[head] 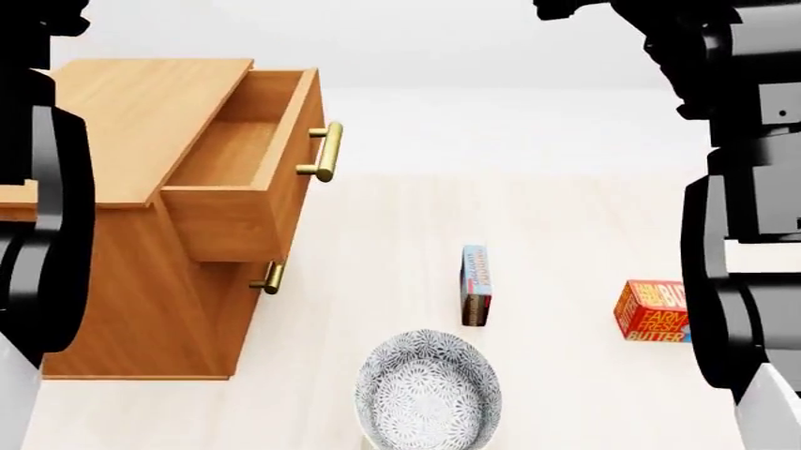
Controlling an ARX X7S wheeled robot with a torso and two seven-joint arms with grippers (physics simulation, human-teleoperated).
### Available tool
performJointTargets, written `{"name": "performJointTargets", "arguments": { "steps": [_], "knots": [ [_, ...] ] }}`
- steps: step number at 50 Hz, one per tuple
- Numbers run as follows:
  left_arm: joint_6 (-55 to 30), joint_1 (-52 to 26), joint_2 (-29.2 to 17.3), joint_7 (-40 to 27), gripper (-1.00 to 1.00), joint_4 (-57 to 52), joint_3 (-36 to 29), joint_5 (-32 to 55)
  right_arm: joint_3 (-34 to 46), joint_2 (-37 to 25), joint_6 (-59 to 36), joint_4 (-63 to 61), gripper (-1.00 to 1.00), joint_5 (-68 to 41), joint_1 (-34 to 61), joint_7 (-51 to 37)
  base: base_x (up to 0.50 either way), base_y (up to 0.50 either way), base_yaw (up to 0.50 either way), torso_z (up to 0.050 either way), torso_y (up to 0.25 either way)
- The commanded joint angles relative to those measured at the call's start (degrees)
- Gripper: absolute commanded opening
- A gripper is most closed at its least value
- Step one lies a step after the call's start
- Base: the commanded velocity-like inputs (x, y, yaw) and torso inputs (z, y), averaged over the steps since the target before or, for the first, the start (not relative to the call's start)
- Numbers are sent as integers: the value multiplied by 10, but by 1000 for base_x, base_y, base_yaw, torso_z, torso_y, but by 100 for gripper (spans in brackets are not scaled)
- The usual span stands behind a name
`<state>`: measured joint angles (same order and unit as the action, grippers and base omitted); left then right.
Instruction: Put the chocolate pudding in the top drawer of the cabinet and close it.
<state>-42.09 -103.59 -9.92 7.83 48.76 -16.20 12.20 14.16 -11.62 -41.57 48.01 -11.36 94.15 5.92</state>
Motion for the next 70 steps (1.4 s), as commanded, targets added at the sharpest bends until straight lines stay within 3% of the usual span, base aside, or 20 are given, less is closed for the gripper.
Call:
{"name": "performJointTargets", "arguments": {
  "steps": [1, 7, 14, 31, 41, 53, 70],
  "knots": [
    [-8, -3, 4, 1, 100, 10, 0, 5, -2, -3, -9, -10, 100, -4, -6, -2, 0, 0, 0, 0, 0],
    [-43, -37, 23, 32, 100, 90, -11, 10, -2, -4, -12, -13, 100, -6, -11, -3, 0, 0, 0, 0, 0],
    [-25, -96, 59, 71, 100, 258, -23, 5, -4, -9, -19, -24, 100, -9, -21, -5, 0, 0, 0, 0, 0],
    [-233, -107, 80, 87, 100, 262, 20, -49, -2, -14, -33, -43, 100, -14, -34, -5, 0, 0, 0, 0, 0],
    [-313, -109, 76, 28, 100, 262, 112, -81, 1, -13, -31, -43, 100, -16, -38, -2, 0, 0, 0, 0, 0],
    [-332, -85, 68, -31, 100, 262, 222, -102, 6, -13, -31, -44, 100, -17, -42, 1, 0, 0, 0, 0, 0],
    [-317, -56, 75, -40, 100, 262, 257, -117, 9, -15, -39, -55, 100, -20, -49, 1, 0, 0, 0, 0, 0]
  ]
}}
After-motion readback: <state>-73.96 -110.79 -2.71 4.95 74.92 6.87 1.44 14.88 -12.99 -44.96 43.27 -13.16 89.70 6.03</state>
